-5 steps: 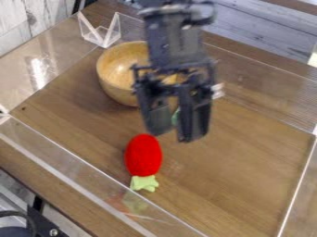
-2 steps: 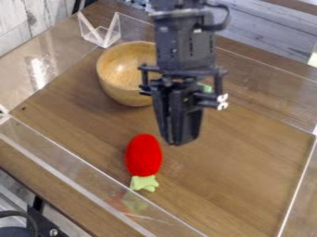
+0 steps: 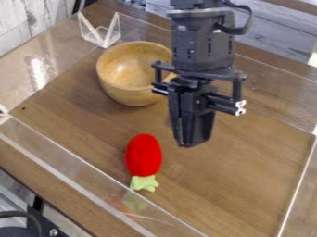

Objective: Move the red object to the right side of the table

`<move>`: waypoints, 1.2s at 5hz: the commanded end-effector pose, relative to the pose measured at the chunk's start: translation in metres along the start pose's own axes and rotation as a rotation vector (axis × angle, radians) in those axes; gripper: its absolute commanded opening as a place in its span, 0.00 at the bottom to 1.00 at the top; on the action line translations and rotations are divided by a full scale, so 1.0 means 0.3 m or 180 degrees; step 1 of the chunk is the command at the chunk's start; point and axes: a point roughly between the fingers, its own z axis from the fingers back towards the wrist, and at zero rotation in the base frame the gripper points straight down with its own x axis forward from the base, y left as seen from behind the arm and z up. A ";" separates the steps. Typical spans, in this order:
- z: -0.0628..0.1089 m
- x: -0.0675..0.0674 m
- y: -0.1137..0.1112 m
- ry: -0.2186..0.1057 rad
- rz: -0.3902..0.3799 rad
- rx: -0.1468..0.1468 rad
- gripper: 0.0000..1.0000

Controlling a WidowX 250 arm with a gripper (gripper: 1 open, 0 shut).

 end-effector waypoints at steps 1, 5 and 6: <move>0.037 0.006 -0.017 -0.0225 0.0069 0.0096 0.00; 0.053 -0.006 0.012 -0.0374 0.0238 0.0299 0.00; 0.030 -0.006 0.010 -0.0374 0.0179 0.0366 0.00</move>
